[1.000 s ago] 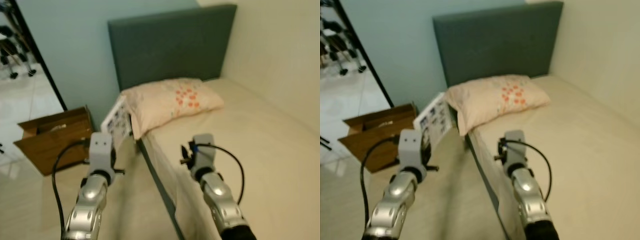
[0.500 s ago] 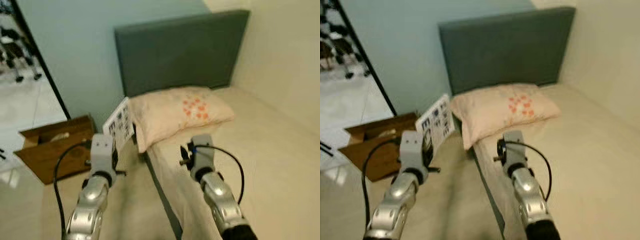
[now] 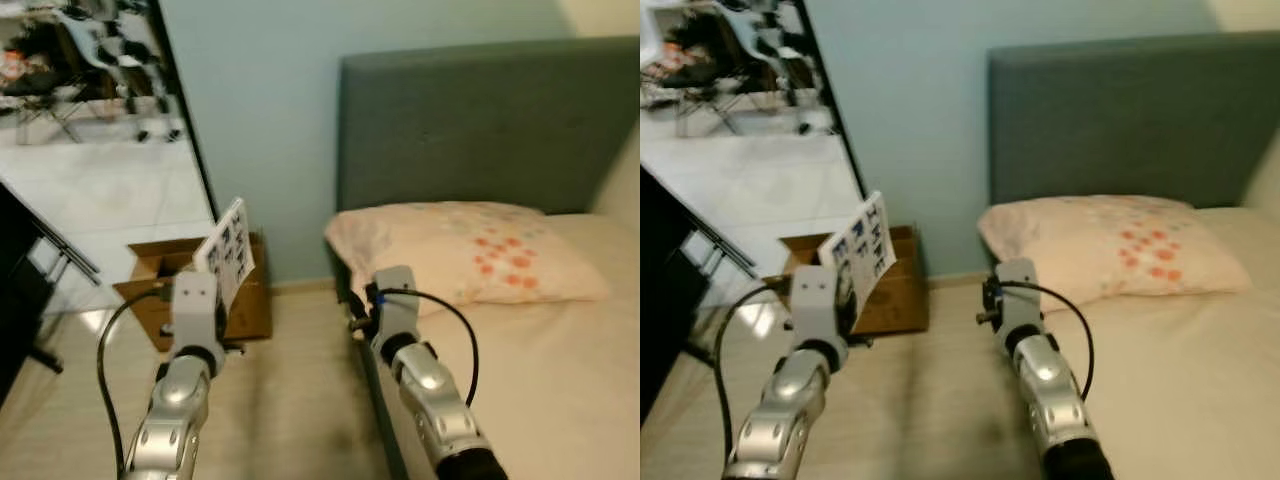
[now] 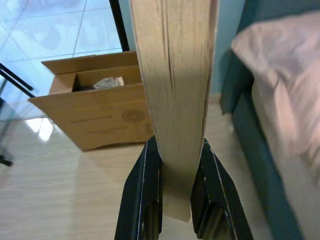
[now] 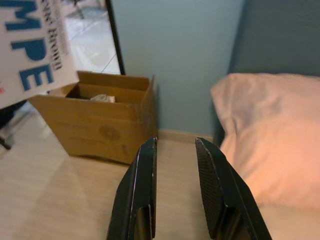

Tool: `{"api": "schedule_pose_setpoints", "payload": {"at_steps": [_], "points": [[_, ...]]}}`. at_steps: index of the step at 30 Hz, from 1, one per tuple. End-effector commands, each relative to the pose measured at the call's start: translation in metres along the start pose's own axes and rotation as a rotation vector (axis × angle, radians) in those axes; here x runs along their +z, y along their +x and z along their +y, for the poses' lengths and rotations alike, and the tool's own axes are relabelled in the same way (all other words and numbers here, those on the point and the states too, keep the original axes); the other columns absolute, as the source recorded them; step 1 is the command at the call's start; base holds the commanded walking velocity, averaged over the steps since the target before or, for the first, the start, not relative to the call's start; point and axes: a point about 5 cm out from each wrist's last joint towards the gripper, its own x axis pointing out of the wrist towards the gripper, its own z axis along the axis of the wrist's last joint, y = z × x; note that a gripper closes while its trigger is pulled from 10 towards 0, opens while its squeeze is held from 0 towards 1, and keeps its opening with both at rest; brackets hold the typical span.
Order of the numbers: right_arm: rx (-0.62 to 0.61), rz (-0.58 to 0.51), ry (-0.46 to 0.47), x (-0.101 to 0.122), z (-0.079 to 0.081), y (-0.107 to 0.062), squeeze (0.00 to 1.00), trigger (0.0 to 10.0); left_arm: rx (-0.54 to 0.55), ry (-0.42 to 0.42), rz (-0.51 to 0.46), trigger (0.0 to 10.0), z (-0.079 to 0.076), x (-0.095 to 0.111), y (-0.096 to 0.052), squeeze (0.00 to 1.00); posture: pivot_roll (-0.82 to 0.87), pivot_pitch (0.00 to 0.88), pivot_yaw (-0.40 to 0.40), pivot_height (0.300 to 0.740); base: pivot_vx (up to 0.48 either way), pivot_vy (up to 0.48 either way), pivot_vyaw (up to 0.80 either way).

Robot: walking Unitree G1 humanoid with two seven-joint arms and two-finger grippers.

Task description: Clean up the room

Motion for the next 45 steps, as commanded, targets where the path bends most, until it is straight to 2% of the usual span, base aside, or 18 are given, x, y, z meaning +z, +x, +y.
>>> {"api": "schedule_pose_setpoints", "payload": {"at_steps": [1,22,37,45], "points": [[0.000,-0.008,0.023,0.0004,0.0015,0.0002,0.00,10.0,0.015,0.008,-0.031,10.0,0.0047,0.0052,-0.0005,0.00,-0.03,0.083,0.011,0.740,0.394,0.000,0.00],[-0.032,-0.011,0.027,-0.0002,-0.0015,-0.0006,0.00,10.0,-0.007,0.017,-0.022,10.0,0.0036,0.0039,0.0000,0.00,-0.03,0.084,0.023,0.740,0.386,0.000,0.00],[-0.054,-0.001,0.043,-0.0013,-0.0037,-0.0001,0.00,10.0,-0.025,0.059,-0.038,10.0,0.0005,0.0037,0.0002,0.00,-0.03,0.084,0.025,0.740,0.000,0.000,0.00],[-0.073,0.017,0.047,-0.0032,-0.0068,0.0002,0.00,10.0,-0.030,0.059,-0.036,10.0,-0.0001,0.0034,0.0003,0.00,-0.04,0.084,0.028,0.740,0.000,0.000,-0.76]]}}
